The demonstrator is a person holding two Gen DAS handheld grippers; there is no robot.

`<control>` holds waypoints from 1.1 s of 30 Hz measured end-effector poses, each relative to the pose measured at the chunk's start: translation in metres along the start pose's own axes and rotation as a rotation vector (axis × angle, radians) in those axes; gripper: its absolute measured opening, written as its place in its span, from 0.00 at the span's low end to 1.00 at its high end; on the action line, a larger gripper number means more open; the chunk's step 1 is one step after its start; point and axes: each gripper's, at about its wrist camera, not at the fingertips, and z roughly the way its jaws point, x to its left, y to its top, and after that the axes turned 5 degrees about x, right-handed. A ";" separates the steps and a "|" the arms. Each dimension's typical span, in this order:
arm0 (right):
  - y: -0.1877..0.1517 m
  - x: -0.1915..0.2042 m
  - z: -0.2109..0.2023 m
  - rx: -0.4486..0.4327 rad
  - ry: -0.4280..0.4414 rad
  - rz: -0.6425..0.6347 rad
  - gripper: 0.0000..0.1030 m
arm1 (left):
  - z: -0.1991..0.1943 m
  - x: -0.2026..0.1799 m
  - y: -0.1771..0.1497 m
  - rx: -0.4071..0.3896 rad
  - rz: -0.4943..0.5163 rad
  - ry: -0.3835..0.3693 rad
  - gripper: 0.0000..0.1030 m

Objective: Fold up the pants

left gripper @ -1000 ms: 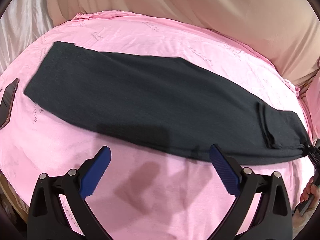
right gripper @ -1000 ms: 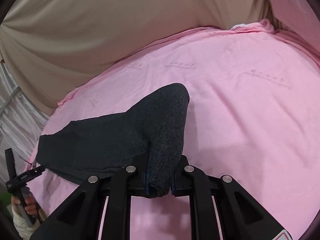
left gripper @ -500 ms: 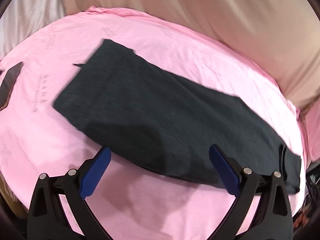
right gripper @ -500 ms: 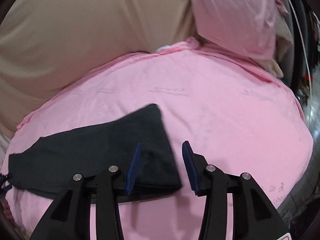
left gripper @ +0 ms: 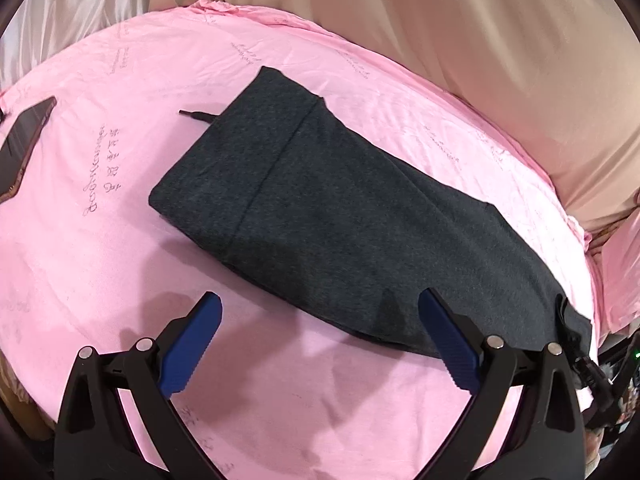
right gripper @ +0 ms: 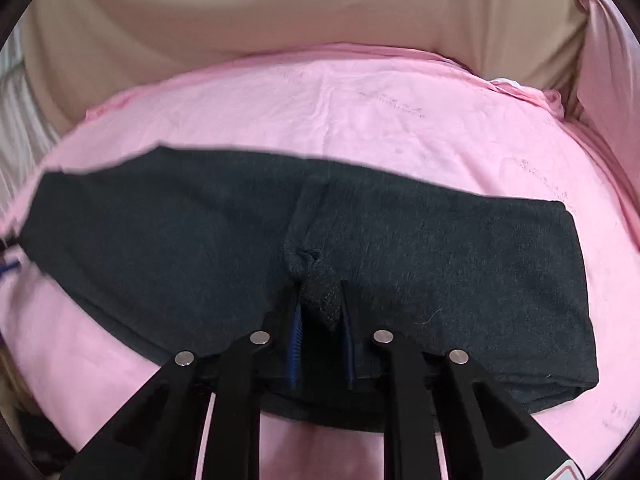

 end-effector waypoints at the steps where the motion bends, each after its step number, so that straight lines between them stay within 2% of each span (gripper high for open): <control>1: 0.008 0.010 -0.011 -0.035 0.005 -0.017 0.14 | 0.000 0.003 0.000 0.001 -0.006 -0.008 0.94; 4: 0.026 0.046 -0.022 -0.081 0.102 -0.074 0.15 | -0.002 0.014 0.004 -0.005 -0.049 -0.032 0.94; 6: 0.030 0.067 0.005 -0.021 0.144 -0.132 0.18 | -0.005 0.021 0.005 -0.012 -0.079 -0.038 0.94; 8: 0.020 0.080 0.042 0.079 0.116 -0.159 0.22 | -0.008 0.031 0.007 -0.020 -0.112 -0.036 0.94; 9: 0.016 0.080 0.047 0.101 0.131 -0.139 0.22 | -0.010 0.039 0.010 -0.027 -0.135 -0.026 0.94; 12: 0.012 0.065 0.029 0.047 0.191 -0.055 0.30 | -0.012 0.060 0.020 -0.035 -0.185 -0.018 0.94; 14: 0.010 0.054 0.009 -0.010 0.166 -0.008 0.47 | -0.003 0.072 0.027 -0.012 -0.232 -0.041 0.94; 17: 0.006 0.024 -0.017 -0.060 0.124 0.058 0.57 | 0.006 0.074 0.038 -0.043 -0.257 -0.056 0.93; 19: 0.006 0.004 -0.027 -0.075 0.089 0.109 0.62 | 0.015 0.070 0.044 -0.041 -0.249 -0.079 0.81; 20: 0.004 -0.009 -0.032 -0.081 0.066 0.140 0.65 | 0.017 0.065 0.047 -0.052 -0.240 -0.033 0.72; 21: 0.002 -0.020 -0.034 -0.084 0.050 0.162 0.65 | 0.018 0.061 0.049 -0.054 -0.223 -0.007 0.44; 23: -0.007 -0.042 -0.038 -0.089 0.026 0.212 0.65 | 0.016 0.047 0.054 -0.060 -0.179 0.039 0.20; 24: -0.009 -0.051 -0.038 -0.092 0.015 0.230 0.65 | 0.010 0.040 0.056 -0.066 -0.164 0.035 0.17; 27: -0.017 -0.070 -0.043 -0.095 0.000 0.279 0.65 | -0.029 -0.015 0.061 -0.144 -0.012 0.006 0.15; 29: -0.020 -0.078 -0.047 -0.119 0.012 0.303 0.65 | -0.053 -0.059 0.057 -0.179 0.089 -0.063 0.15; 30: -0.024 -0.080 -0.047 -0.126 0.018 0.305 0.65 | -0.068 -0.094 0.048 -0.198 0.166 -0.114 0.16; 32: -0.027 -0.083 -0.046 -0.130 0.027 0.307 0.66 | -0.072 -0.138 0.032 -0.191 0.272 -0.169 0.18; 33: -0.030 -0.083 -0.044 -0.125 0.033 0.306 0.66 | -0.066 -0.166 0.018 -0.161 0.344 -0.204 0.26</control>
